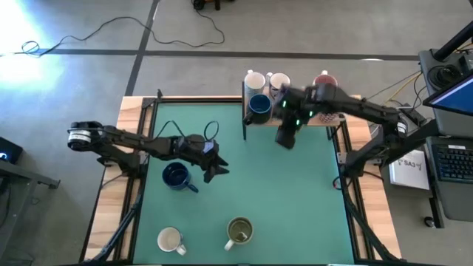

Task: Place coffee mugs
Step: Put the blue mug on the shelf

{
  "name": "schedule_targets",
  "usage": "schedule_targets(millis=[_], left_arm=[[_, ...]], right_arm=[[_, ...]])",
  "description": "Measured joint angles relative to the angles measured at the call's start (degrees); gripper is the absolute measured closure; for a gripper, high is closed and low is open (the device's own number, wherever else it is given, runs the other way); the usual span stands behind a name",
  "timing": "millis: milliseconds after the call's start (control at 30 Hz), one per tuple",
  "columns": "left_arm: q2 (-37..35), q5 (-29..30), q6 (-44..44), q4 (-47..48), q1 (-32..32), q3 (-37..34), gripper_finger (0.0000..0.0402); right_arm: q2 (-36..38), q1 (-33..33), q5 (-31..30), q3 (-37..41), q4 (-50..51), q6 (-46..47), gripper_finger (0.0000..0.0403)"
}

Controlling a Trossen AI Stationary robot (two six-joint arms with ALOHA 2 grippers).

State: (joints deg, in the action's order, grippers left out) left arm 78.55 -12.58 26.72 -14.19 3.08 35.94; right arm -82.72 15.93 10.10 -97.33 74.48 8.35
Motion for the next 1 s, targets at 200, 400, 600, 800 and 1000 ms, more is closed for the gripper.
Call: schedule_targets(millis=[200, 400, 600, 800, 1000], left_arm=[[0.0, 0.0, 3.4, 4.1, -5.8, 0.0, 0.0233], [0.0, 0.0, 6.5, 12.3, -8.5, 1.5, 0.0233], [0.0, 5.1, 7.0, 31.6, -8.6, 8.3, 0.0233], [0.0, 8.9, 9.5, 47.0, -10.4, 15.2, 0.0233], [0.0, 8.9, 15.8, 63.2, -12.7, 21.4, 0.0233]], right_arm=[[0.0, -13.4, -4.6, 5.8, -2.0, 7.2, 0.0339], [-0.1, -23.1, -10.8, 9.1, -4.3, 13.0, 0.0339], [-0.1, -27.6, -12.8, 10.1, -6.9, 14.8, 0.0339], [-0.1, -28.0, -14.8, 10.2, -7.1, 15.2, 0.0339], [-0.2, -27.9, -14.8, 10.2, -7.8, 15.0, 0.0339]])
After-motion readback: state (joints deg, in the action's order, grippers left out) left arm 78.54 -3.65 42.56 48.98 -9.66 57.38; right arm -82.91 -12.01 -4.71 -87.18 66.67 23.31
